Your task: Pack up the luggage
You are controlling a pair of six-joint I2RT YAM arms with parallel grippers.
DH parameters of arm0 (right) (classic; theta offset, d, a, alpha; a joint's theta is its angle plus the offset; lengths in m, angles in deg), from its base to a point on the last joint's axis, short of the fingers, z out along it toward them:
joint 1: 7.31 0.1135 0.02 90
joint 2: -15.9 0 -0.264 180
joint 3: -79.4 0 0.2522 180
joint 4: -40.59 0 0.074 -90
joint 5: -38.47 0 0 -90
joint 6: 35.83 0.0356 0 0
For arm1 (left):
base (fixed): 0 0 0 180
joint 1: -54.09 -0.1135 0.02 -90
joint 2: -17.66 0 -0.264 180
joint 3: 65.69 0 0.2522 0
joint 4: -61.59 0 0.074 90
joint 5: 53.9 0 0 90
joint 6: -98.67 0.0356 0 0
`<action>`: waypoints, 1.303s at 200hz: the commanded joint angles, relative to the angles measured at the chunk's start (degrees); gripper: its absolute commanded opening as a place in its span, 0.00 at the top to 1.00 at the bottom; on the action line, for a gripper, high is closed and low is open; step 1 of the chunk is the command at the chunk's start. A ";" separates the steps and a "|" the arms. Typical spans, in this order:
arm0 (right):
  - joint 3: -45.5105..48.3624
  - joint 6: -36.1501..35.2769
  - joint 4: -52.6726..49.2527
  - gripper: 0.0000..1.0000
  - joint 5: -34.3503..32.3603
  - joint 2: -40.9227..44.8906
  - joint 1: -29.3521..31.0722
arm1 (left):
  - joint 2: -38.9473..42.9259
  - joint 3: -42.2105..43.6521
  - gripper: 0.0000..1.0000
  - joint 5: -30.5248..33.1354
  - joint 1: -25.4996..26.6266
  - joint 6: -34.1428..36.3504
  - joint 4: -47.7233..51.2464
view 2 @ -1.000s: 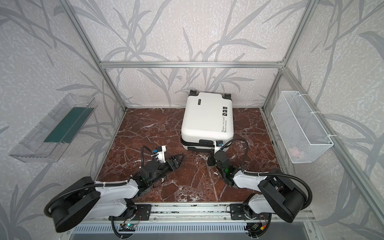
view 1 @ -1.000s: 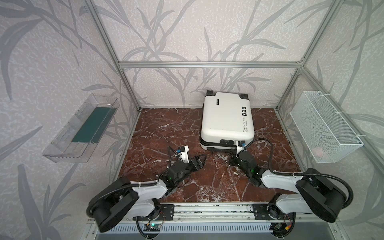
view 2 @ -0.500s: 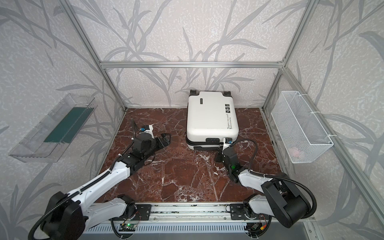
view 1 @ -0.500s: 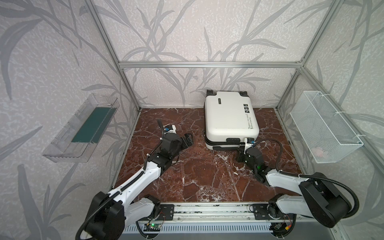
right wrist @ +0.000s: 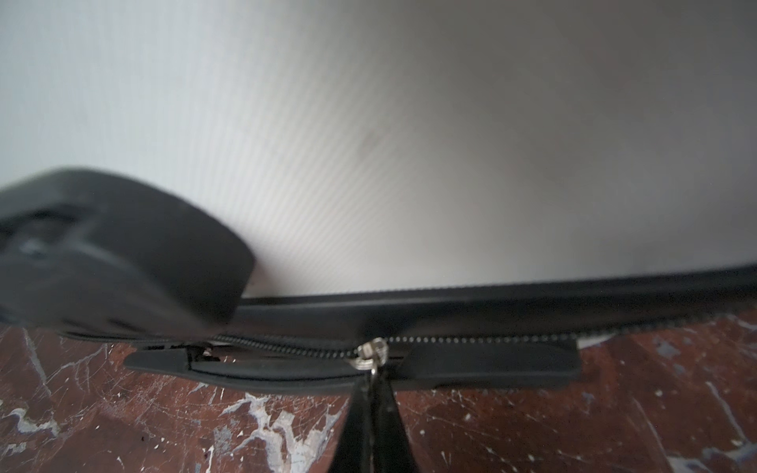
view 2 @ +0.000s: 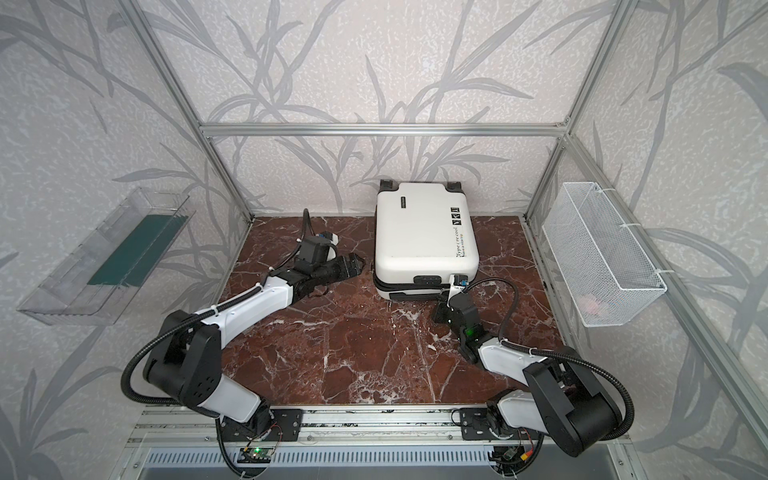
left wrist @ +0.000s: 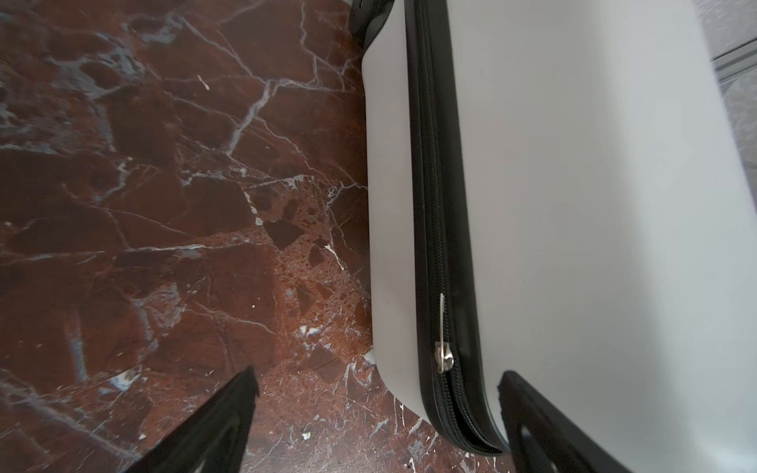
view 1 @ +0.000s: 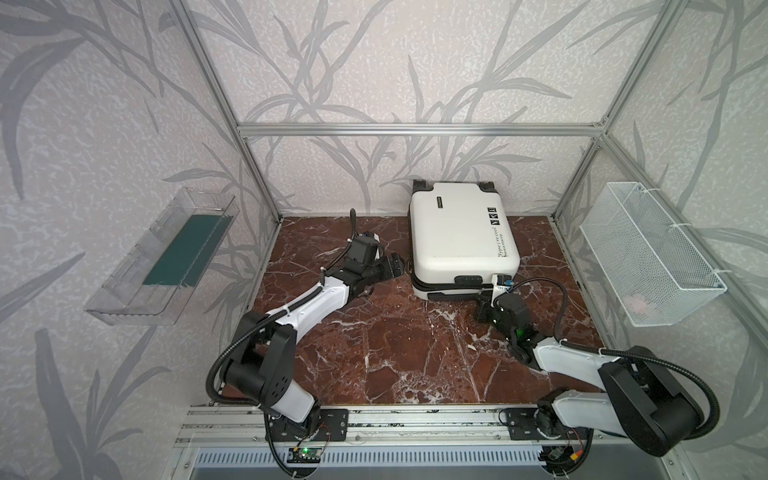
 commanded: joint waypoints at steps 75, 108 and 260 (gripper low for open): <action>0.26 -0.20 -5.81 1.00 -1.17 -0.50 -0.87 | -10.98 -10.62 0.11 -2.77 -0.32 1.14 5.64; 0.49 -0.31 -5.39 1.00 -1.08 -0.49 -0.87 | -9.92 -7.72 0.13 -1.58 -0.34 1.42 8.16; 1.28 -0.14 -4.87 1.00 -0.21 0.24 -0.92 | 11.27 10.83 0.15 3.22 -0.35 21.35 -1.34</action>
